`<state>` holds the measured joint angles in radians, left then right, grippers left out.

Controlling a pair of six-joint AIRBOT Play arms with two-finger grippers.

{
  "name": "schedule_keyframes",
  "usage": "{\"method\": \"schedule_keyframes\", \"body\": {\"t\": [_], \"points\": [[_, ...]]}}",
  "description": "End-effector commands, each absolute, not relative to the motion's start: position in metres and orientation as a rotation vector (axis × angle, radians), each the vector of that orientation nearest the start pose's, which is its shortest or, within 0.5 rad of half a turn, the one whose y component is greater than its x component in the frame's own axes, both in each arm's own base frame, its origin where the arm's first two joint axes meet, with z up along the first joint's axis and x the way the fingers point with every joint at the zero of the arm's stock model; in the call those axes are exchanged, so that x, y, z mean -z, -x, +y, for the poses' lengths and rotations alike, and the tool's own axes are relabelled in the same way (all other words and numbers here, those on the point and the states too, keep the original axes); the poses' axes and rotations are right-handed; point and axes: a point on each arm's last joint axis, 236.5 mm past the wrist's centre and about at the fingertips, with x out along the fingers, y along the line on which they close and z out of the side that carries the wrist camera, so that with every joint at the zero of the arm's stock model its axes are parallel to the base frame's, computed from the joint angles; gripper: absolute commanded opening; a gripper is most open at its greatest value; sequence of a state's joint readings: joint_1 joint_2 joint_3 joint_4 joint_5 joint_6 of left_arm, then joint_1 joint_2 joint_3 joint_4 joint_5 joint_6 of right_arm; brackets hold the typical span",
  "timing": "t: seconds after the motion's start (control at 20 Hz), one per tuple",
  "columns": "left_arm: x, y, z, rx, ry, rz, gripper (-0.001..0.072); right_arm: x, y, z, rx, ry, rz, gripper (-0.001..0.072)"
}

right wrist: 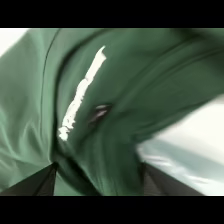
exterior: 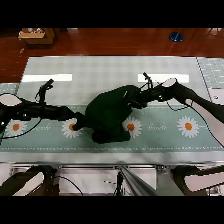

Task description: Fold the shirts.

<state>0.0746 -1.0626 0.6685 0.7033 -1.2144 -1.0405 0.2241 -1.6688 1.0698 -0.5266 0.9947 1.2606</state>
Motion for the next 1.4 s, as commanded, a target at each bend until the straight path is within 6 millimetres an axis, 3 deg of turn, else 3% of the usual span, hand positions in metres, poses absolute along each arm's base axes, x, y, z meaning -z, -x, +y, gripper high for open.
{"method": "schedule_keyframes", "body": {"t": [0.0,0.05,0.15,0.2,0.3,0.4,0.5,0.55,0.7,0.8,0.95,1.1,1.2,1.35], "points": [[0.005,-0.270,-0.149,0.678,0.503,1.273,0.0019,0.096,-0.342,0.293,-0.650,-0.735,1.531,0.0558],[0.005,-0.270,-0.149,0.678,0.503,1.273,0.0019,0.102,-0.337,0.302,-0.656,-0.733,1.542,0.0448],[0.005,-0.270,-0.149,0.679,0.503,1.273,0.0019,0.103,-0.338,0.309,-0.664,-0.731,1.527,0.0114],[0.004,-0.270,-0.149,0.681,0.502,1.272,0.0019,0.094,-0.344,0.306,-0.669,-0.754,1.507,0.0031],[-0.002,-0.271,-0.149,0.686,0.493,1.256,0.0019,0.058,-0.357,0.297,-0.720,-0.784,1.429,0.0032],[-0.023,-0.280,-0.149,0.700,0.458,1.193,0.0019,0.004,-0.366,0.276,-0.777,-0.801,1.330,0.0032],[-0.067,-0.297,-0.148,0.719,0.396,1.073,0.0018,-0.054,-0.367,0.250,-0.827,-0.799,1.221,0.0032],[-0.099,-0.308,-0.147,0.723,0.361,0.992,0.0019,-0.081,-0.365,0.237,-0.845,-0.791,1.166,0.0032],[-0.213,-0.327,-0.141,0.709,0.256,0.718,0.0019,-0.162,-0.346,0.200,-0.867,-0.782,0.990,0.0032],[-0.288,-0.325,-0.134,0.687,0.180,0.543,0.0018,-0.223,-0.331,0.186,-0.898,-0.811,0.825,0.0032],[-0.394,-0.298,-0.130,0.657,0.069,0.295,0.0019,-0.331,-0.298,0.170,-0.973,-0.850,0.531,0.0032],[-0.470,-0.255,-0.136,0.655,0.012,0.106,0.0019,-0.420,-0.258,0.164,-1.006,-0.781,0.330,0.0032],[-0.504,-0.225,-0.140,0.656,-0.029,0.007,0.0019,-0.459,-0.231,0.168,-1.024,-0.727,0.258,0.0032],[-0.527,-0.191,-0.144,0.657,-0.036,-0.065,0.0020,-0.488,-0.206,0.176,-1.045,-0.708,0.236,0.0032]]}}
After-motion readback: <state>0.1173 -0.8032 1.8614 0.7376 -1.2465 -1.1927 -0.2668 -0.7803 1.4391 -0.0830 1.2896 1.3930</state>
